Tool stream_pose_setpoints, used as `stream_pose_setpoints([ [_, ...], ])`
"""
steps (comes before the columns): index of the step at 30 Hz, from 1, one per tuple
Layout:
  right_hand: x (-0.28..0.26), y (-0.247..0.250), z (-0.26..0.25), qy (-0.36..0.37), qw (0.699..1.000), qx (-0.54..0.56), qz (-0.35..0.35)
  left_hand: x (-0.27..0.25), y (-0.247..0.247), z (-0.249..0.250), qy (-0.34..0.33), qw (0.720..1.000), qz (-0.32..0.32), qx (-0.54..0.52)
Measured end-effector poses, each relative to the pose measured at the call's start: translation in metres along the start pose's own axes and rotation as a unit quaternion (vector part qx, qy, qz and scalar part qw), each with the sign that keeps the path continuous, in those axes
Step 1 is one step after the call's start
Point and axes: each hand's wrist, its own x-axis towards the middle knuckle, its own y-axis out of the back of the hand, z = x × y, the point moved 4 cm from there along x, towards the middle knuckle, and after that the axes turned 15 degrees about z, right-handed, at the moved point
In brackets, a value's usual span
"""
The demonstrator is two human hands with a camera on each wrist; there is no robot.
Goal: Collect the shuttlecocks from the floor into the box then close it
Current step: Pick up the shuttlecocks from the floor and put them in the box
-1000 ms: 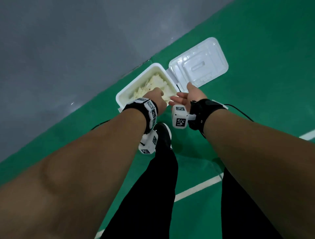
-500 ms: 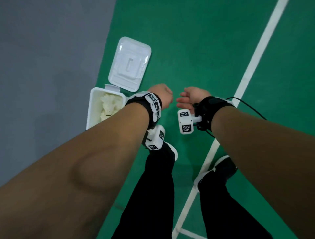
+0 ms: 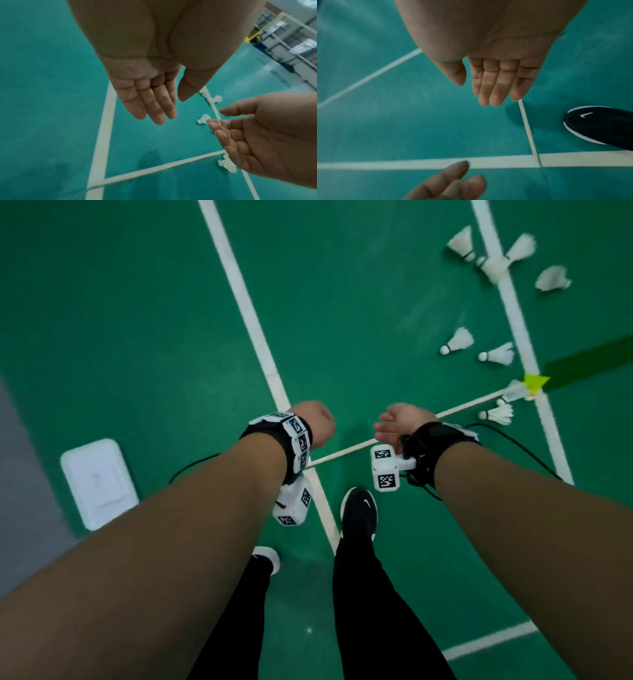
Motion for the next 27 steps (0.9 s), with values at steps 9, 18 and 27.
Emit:
stream_pose_setpoints([
  [9, 0.023, 0.104, -0.025, -0.036, 0.991, 0.133, -0.001, 0.015, -0.055, 0.175, -0.096, 0.993, -0.027, 0.066],
  [18, 0.071, 0.158, -0.065, -0.056, 0.984, 0.164, 0.044, 0.068, -0.092, 0.217, -0.084, 0.993, -0.057, 0.062],
  [27, 0.116, 0.176, -0.154, -0.103, 0.978, 0.177, 0.046, 0.163, -0.063, 0.289, -0.104, 0.984, -0.066, 0.131],
])
